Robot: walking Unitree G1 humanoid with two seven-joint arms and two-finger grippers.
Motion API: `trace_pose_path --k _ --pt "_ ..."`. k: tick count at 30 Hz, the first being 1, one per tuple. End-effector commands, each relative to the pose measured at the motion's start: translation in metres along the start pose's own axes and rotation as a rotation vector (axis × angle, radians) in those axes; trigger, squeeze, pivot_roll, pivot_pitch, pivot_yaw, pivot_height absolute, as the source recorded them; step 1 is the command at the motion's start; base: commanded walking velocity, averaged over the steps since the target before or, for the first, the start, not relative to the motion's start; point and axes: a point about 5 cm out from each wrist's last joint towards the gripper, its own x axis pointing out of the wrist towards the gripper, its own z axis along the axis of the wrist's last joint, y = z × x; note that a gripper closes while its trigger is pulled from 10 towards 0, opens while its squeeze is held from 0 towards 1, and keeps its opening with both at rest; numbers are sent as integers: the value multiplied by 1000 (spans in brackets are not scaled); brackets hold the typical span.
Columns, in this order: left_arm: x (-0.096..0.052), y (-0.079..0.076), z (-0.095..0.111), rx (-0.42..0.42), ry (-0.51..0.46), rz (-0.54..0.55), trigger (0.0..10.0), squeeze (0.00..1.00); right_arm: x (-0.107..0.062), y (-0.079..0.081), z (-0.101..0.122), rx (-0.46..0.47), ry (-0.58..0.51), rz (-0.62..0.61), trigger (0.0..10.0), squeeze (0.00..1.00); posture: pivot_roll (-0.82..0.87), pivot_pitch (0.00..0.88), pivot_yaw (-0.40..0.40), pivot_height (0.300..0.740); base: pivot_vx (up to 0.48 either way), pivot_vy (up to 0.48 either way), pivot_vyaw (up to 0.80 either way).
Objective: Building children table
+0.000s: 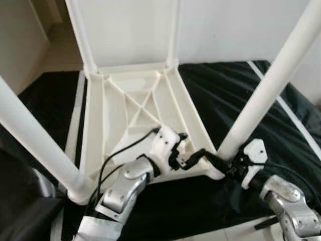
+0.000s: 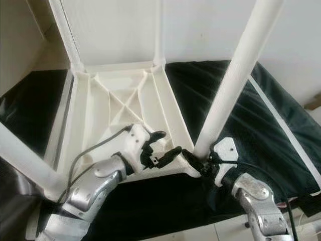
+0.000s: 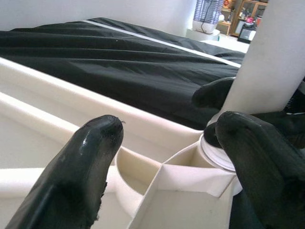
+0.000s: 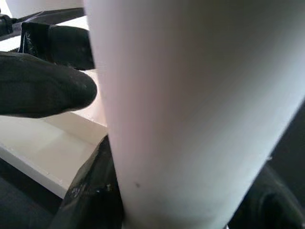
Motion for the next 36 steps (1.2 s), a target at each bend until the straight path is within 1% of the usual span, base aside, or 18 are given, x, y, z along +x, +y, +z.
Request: trace_pose_path --k 1,4,7,8,9,10,11,13,15,16,17,18,21,24,26,29,31,36 --pt "-2 2 -2 2 15 39 10000 0 -2 6 -9 4 42 15 0 0 -33 39 -51 740 0 0 0" --pt "-5 1 -2 7 16 63 10000 0 -3 8 -9 7 22 -68 0 0 -23 29 -48 740 0 0 0" --pt "-6 1 -3 10 19 68 10000 0 -3 8 -9 5 18 -94 0 0 -23 29 -48 740 0 0 0" --pt "-6 1 -3 6 19 69 10000 0 -4 7 -9 18 15 -131 4196 0 -24 26 -46 740 0 0 0" --pt "-6 0 -3 3 18 68 10000 0 -4 6 -10 27 13 -156 4196 0 -24 26 -46 740 0 0 0" --pt "-5 2 -4 5 34 85 10000 0 -3 6 -11 62 8 -255 10000 0 -31 14 -40 740 0 0 0" --pt "-5 2 -4 5 34 85 10000 0 -3 6 -11 62 8 -255 10000 0 -31 14 -40 740 0 0 0" --pt "-4 4 -7 6 62 110 10000 0 -1 7 -13 105 2 -382 10000 0 -33 9 -39 740 0 0 0" --pt "-4 5 -8 6 72 118 10000 0 0 8 -13 115 0 -416 10000 0 -33 9 -39 740 0 0 0" --pt "-1 11 -13 -14 108 171 10000 0 10 11 -19 159 53 -557 10000 0 -28 2 -40 740 0 0 0" --pt "-1 11 -13 -14 108 171 10000 0 10 11 -19 159 53 -557 10000 0 -28 2 -40 740 0 0 0" --pt "-1 15 -18 0 142 213 10000 0 16 12 -21 214 72 -690 10000 0 -19 1 -41 740 0 0 0" --pt "-2 15 -20 3 154 227 10000 0 17 12 -21 237 70 -764 10000 0 -16 3 -42 740 0 0 0" --pt "-1 19 -20 -29 144 298 10000 0 16 14 -28 235 121 -924 10000 0 -8 8 -46 740 0 0 0" --pt "0 19 -20 -46 135 317 10000 0 16 16 -30 237 137 -952 10000 0 -5 9 -49 740 0 0 0" --pt "3 22 -20 -42 141 401 10000 0 26 21 -26 226 134 -907 10000 0 -8 8 -49 740 0 0 0" --pt "3 22 -20 -40 143 409 10000 0 27 22 -25 225 133 -902 10000 0 -8 8 -49 740 0 0 0" --pt "16 15 -19 -85 102 474 10000 0 27 21 -19 217 108 -951 10000 0 1 0 -60 740 0 0 0"
